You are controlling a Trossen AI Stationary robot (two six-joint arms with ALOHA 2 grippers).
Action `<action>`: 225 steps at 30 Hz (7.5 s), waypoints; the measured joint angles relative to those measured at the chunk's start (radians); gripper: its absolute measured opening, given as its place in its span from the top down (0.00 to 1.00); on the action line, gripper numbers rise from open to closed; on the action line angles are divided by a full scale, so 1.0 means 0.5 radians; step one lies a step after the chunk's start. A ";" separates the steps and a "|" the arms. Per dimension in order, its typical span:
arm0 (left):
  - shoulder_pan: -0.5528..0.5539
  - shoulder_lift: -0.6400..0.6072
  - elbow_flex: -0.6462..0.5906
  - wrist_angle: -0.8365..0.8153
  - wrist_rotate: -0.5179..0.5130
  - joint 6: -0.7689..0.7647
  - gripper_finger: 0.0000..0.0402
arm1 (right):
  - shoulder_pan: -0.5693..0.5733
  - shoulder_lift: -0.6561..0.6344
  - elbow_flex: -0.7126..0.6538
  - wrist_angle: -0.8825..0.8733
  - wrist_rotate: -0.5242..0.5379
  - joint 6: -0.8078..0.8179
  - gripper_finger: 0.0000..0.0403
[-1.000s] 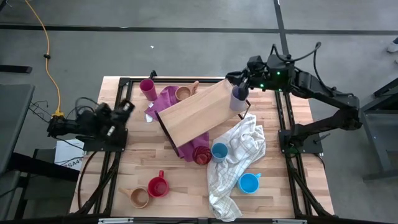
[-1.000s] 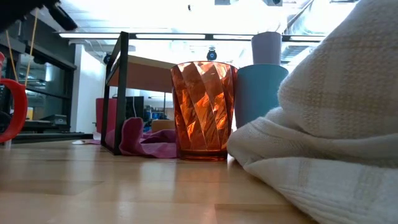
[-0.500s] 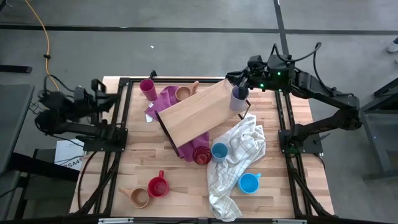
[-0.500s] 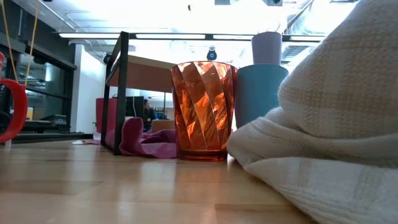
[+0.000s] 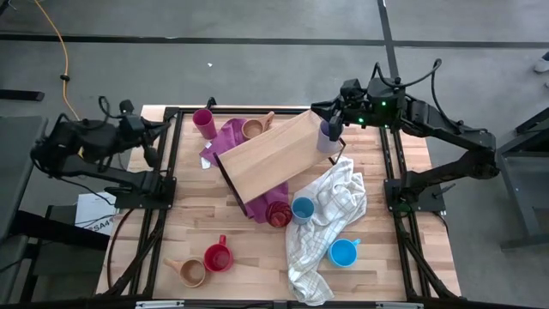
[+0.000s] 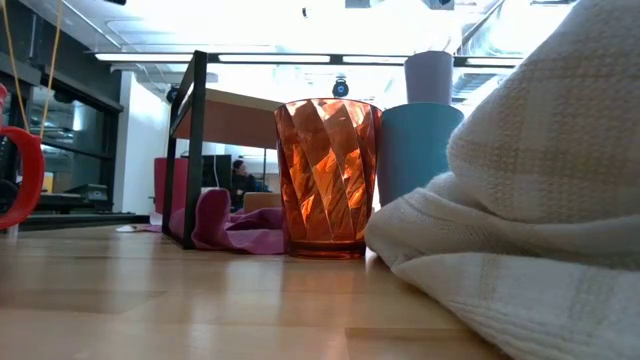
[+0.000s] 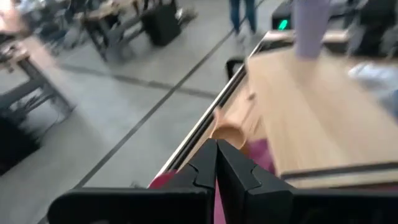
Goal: Stack small to large cups/mugs on shelf
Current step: Put the pink cup on the shelf
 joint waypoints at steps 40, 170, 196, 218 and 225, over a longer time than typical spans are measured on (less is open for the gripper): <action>0.000 0.072 0.061 -0.246 -0.357 -0.266 1.00 | -0.005 -0.029 0.002 0.024 -0.140 -0.229 0.88; 1.952 1.235 -0.005 0.096 1.333 1.477 1.00 | -0.027 -0.095 0.000 -0.133 -0.113 -0.184 0.88; 1.913 1.619 -0.005 0.318 1.224 1.204 1.00 | -0.026 -0.095 0.001 -0.179 -0.113 -0.125 0.88; 2.165 1.634 -0.005 0.384 1.626 1.091 0.83 | -0.026 -0.095 0.001 -0.266 -0.137 -0.179 0.88; 2.165 1.679 -0.005 0.289 1.568 1.093 0.78 | -0.026 -0.095 0.001 -0.263 -0.137 -0.185 0.88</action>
